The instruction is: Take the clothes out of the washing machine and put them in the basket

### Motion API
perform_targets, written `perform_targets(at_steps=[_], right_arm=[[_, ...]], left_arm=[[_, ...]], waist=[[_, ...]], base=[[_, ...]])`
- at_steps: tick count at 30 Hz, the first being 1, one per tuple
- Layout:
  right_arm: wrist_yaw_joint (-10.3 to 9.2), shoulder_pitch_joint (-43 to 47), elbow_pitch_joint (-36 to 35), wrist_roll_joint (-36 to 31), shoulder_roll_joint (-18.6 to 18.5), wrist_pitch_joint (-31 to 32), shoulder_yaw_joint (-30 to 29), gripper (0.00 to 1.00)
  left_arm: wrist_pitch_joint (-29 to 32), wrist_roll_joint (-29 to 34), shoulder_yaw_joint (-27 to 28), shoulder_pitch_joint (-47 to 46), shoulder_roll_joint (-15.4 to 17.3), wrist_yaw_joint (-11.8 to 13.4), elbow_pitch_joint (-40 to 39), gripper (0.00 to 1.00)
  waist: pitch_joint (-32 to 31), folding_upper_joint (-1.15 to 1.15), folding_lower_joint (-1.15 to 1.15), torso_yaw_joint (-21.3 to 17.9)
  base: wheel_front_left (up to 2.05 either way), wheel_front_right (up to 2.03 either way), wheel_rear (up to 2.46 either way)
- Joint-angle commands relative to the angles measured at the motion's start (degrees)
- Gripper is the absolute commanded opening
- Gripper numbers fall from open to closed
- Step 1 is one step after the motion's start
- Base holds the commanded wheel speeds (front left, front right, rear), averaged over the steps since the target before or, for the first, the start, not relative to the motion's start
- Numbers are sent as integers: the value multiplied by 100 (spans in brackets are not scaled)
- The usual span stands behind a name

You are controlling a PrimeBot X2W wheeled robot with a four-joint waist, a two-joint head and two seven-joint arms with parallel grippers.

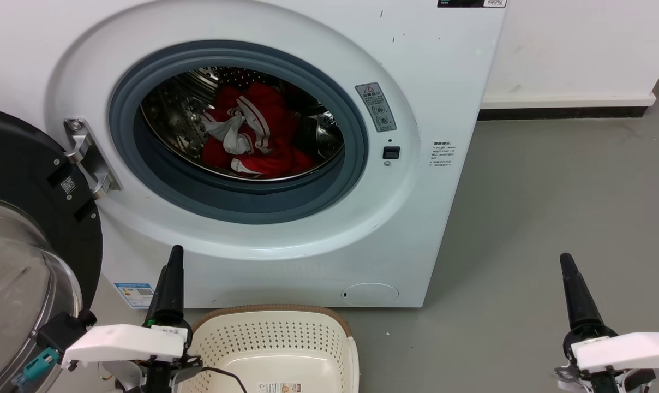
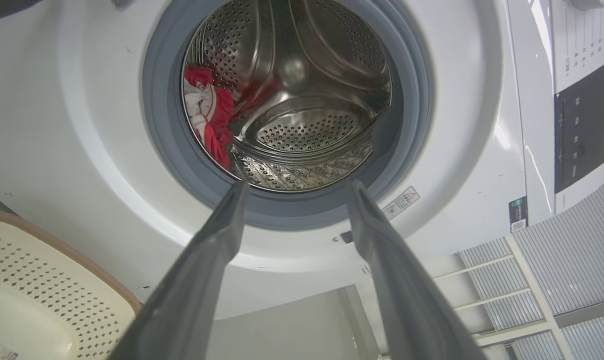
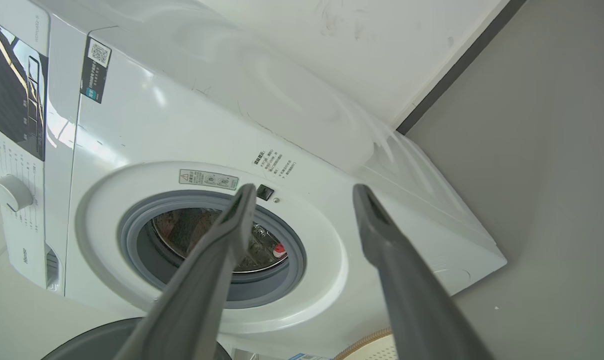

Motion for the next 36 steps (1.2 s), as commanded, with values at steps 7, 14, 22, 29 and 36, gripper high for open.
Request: perform_targets(at_steps=[7, 14, 22, 29, 36], right_arm=[[0, 72, -309, -1208, -23, -120, 20, 100], [0, 154, -457, -1997, -25, -123, 23, 100], [0, 251, -603, -2748, -27, -109, 100, 100], [0, 322, -733, -3264, -28, -133, 122, 100], [0, 387, -855, -3786, -29, -152, 139, 100]], left_arm=[[-212, 1276, -125, -18, 147, 6, -136, 100], [-351, 2115, -302, 4, 253, 114, -133, 100], [-501, 2846, -505, 13, 401, 281, -80, 100], [-614, 3319, -658, 9, 511, 412, -56, 100], [-729, 3744, -784, 1, 590, 542, -63, 100]], waist=[[-7, 0, 0, -9], [-16, 0, 0, -22], [-20, 0, 0, -28], [-28, 0, 0, -23], [-27, 0, -1, -27]], base=[[0, 0, 0], [0, 0, 0], [0, 0, 0], [0, 0, 0], [0, 0, 0]])
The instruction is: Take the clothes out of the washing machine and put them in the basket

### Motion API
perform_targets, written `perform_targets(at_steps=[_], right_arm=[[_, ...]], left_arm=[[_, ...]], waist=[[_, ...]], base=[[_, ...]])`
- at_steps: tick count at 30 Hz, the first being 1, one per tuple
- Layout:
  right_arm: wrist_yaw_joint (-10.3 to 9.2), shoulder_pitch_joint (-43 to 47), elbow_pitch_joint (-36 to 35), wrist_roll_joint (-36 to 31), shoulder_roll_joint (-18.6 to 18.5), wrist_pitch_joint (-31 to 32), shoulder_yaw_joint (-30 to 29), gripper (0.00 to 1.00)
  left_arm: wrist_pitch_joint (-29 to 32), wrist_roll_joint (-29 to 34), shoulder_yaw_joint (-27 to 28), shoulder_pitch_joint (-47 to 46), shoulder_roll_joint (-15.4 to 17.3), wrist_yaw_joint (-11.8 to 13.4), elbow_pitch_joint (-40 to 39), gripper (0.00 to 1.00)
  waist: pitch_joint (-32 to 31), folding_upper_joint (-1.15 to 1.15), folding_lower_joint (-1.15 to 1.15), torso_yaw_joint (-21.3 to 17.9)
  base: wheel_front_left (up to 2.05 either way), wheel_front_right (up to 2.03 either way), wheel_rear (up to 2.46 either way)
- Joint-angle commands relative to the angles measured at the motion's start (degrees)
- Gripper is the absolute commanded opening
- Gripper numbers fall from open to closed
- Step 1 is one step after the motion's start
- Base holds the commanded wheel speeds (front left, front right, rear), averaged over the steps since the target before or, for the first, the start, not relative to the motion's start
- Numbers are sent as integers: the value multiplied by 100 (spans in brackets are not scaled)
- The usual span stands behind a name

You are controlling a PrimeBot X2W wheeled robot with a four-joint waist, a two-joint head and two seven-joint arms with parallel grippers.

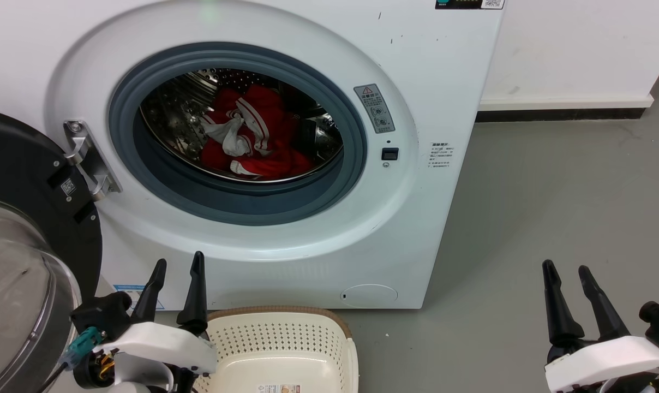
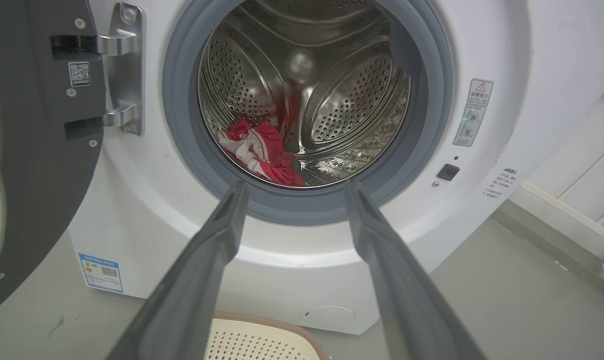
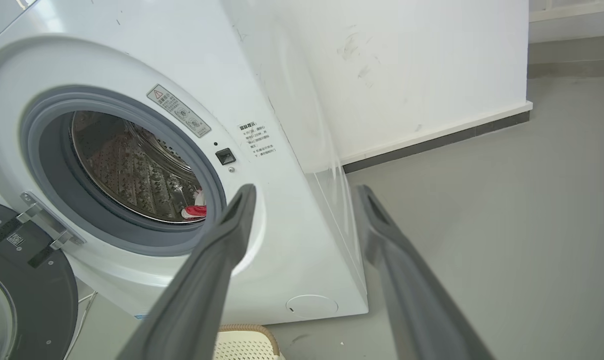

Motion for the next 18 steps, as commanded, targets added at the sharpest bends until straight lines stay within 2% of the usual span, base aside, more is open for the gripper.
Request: perform_targets(at_steps=[1, 18], right_arm=[[0, 49, -104, -224, -26, -50, 9, 100], [0, 131, -244, -1224, -29, -157, 1, 100]], left_arm=[[-69, 187, -50, -26, 45, 49, -53, 100], [-308, 1083, -279, -42, 195, 296, -74, 100]], waist=[[0, 0, 0, -1], [-19, 0, 0, -3]], base=[[0, 0, 0], [0, 0, 0]])
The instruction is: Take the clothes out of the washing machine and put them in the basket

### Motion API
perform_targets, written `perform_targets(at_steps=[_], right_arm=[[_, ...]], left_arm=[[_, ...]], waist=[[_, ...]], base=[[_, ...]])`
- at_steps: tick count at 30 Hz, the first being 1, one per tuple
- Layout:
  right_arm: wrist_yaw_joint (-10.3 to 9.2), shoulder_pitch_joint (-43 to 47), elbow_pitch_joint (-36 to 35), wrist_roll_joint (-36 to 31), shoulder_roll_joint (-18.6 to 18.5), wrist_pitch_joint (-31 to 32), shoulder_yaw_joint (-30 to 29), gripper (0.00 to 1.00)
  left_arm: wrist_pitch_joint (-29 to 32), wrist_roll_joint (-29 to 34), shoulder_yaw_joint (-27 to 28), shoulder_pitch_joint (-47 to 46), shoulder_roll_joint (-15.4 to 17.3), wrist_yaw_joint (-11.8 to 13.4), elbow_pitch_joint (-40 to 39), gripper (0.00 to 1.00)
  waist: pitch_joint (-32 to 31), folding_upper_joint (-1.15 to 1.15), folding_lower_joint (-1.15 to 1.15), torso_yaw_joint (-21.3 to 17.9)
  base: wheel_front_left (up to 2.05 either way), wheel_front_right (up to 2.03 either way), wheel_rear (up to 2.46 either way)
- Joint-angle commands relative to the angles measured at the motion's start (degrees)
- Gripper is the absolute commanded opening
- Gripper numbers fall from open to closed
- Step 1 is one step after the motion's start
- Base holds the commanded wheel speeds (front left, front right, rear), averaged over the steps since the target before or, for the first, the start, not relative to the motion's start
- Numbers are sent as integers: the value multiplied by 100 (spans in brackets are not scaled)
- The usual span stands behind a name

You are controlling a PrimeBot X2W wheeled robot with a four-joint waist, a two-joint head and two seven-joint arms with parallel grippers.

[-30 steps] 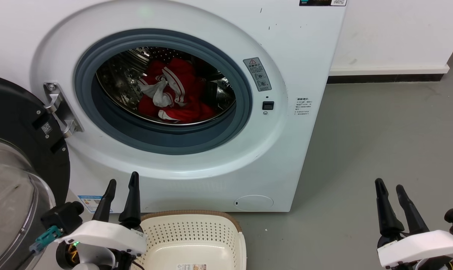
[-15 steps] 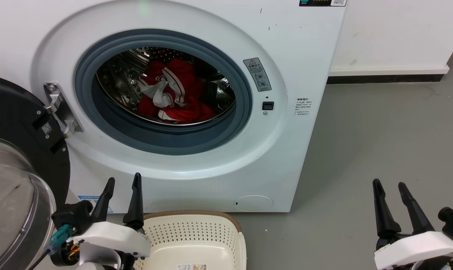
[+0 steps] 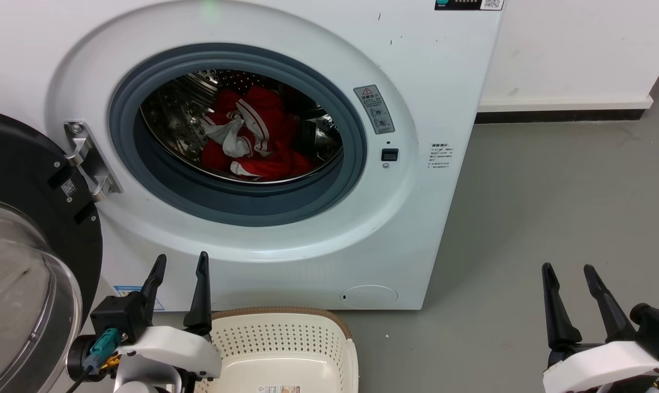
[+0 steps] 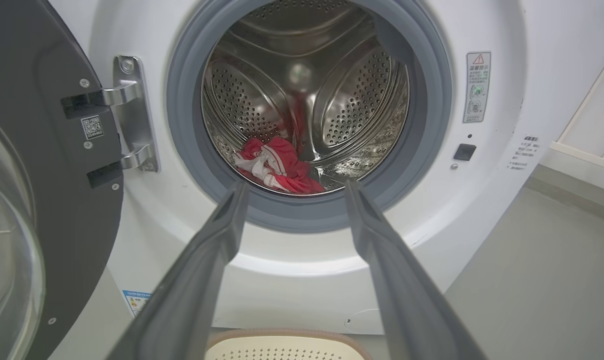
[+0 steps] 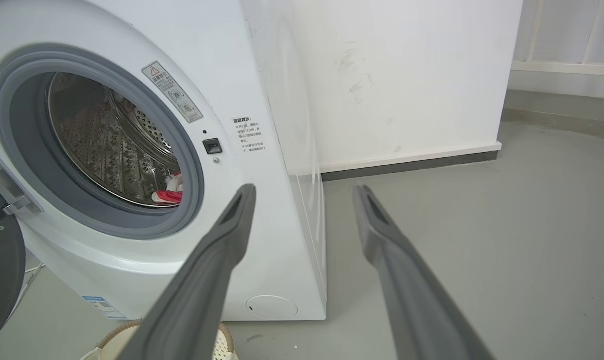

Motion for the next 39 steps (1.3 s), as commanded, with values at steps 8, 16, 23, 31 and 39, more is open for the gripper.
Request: perform_targets(at_steps=[8, 16, 23, 31, 39], right_arm=[[0, 72, -103, -465, -27, -102, 2, 100], [0, 83, -109, -785, -28, -186, -5, 100], [-1, 116, -108, -1029, -28, -243, -8, 100], [-1, 146, -120, -1337, -29, -290, -1, 100], [-1, 182, -138, -1622, -29, -356, -3, 100]], left_arm=[[-143, 405, -59, -23, 52, 87, -54, 100], [-238, 645, -20, 7, 25, 33, -34, 100], [-320, 912, 16, 49, -25, -2, 24, 100], [-408, 1267, 49, 57, -63, -10, 67, 100], [-483, 1561, 119, 75, -100, -56, 108, 100]], waist=[[-4, 0, 0, -3], [-2, 0, 0, -6], [-15, 0, 0, -3], [-16, 0, 0, 2], [-16, 0, 0, -3]], base=[[0, 0, 0], [0, 0, 0], [0, 0, 0], [0, 0, 0], [0, 0, 0]])
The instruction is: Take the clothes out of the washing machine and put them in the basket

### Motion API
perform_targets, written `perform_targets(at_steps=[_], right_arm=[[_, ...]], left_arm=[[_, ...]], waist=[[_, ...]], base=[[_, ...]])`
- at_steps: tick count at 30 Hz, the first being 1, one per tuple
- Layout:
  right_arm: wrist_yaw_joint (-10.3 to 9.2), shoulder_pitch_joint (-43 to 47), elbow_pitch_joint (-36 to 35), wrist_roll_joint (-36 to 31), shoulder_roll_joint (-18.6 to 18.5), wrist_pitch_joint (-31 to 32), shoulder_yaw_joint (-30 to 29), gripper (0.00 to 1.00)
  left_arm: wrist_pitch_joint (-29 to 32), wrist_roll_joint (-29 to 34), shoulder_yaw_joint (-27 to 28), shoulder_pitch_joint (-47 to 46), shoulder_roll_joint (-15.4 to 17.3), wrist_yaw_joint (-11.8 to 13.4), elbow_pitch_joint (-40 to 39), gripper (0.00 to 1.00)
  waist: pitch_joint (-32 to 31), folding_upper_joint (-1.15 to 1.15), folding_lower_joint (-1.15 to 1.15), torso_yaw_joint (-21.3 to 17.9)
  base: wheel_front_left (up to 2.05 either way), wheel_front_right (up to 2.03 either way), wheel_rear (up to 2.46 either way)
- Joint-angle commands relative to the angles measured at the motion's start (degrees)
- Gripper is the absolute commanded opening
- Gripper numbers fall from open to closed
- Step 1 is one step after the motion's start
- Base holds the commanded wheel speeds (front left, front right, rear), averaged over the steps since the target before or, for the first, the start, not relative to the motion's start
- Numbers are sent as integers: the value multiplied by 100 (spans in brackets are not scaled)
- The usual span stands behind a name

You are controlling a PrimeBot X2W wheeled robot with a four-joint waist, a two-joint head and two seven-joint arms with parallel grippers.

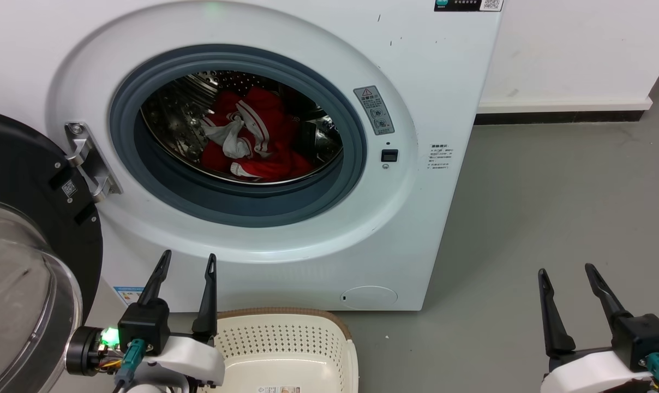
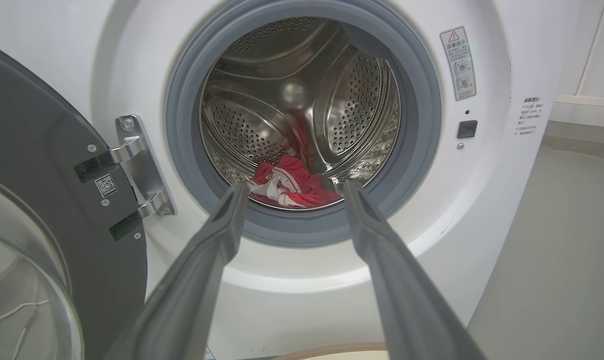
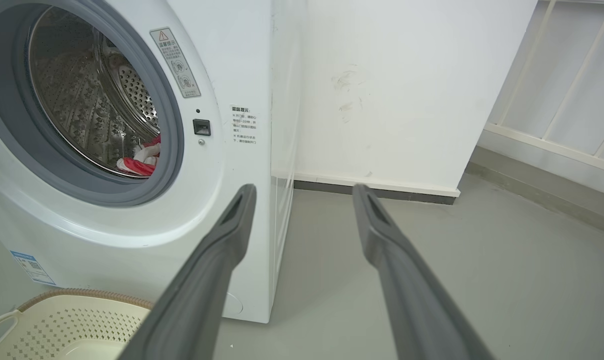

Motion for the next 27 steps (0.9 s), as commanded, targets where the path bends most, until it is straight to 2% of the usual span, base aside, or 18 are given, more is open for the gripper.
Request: perform_targets(at_steps=[1, 19, 27], right_arm=[[-2, 83, -48, -108, -21, -39, 6, 100], [-2, 36, 62, 11, -19, -46, 31, 100], [-2, -131, -13, 68, -19, -63, 59, 100]], left_arm=[[-45, 125, 20, 61, 4, -10, 13, 100], [-41, 120, 211, 0, -137, -149, 180, 100], [-41, 129, 323, -366, -114, -173, 265, 100]], waist=[[0, 0, 0, -3], [66, 0, 0, -31], [314, 0, 0, -156]], base=[[0, 0, 0], [0, 0, 0], [0, 0, 0]])
